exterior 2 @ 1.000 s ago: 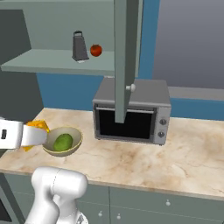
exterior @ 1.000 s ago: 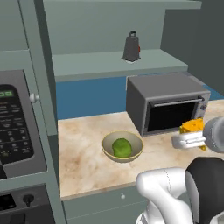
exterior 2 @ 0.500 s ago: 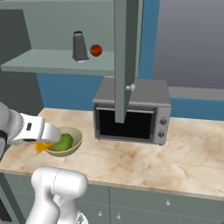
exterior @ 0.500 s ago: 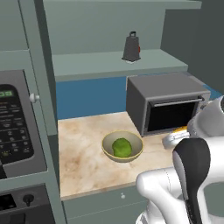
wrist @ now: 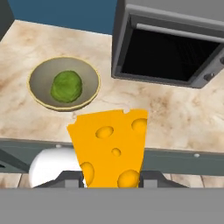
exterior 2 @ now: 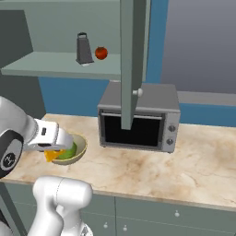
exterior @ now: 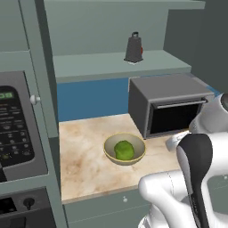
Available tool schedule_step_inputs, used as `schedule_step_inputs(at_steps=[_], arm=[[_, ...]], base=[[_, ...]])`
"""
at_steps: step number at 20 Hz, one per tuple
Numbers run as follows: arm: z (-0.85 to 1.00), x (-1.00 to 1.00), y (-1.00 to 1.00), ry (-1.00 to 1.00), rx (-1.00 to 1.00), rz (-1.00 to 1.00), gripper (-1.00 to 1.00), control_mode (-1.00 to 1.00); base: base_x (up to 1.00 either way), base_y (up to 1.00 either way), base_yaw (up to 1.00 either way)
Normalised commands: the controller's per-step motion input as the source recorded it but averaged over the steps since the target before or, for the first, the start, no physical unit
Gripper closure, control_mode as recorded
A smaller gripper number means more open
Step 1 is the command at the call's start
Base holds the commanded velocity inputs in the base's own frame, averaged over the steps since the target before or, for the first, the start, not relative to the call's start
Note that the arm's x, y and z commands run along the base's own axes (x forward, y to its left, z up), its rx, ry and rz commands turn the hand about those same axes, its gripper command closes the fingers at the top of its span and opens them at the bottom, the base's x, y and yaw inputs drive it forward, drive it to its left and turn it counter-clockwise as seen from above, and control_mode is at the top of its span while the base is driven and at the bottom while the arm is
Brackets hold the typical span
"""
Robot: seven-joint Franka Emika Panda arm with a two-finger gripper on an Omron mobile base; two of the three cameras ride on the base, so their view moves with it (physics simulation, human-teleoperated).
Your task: Pick the cheese from the fridge and the cheese grater from the cabinet and place them next to the salad bowl.
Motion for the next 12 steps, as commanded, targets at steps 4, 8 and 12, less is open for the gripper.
schedule_step_inputs(at_steps=[4,8,12], arm=[[-0.29,0.15,-0.35,0.0,0.0,0.06,1.0,-1.0],[-0.38,0.14,-0.21,0.0,0.0,0.05,1.0,-1.0],[-0.42,0.23,-0.04,0.0,0.0,0.01,1.0,-1.0]], base=[[0.0,0.0,0.0],[0.0,0.0,0.0],[0.0,0.0,0.0]])
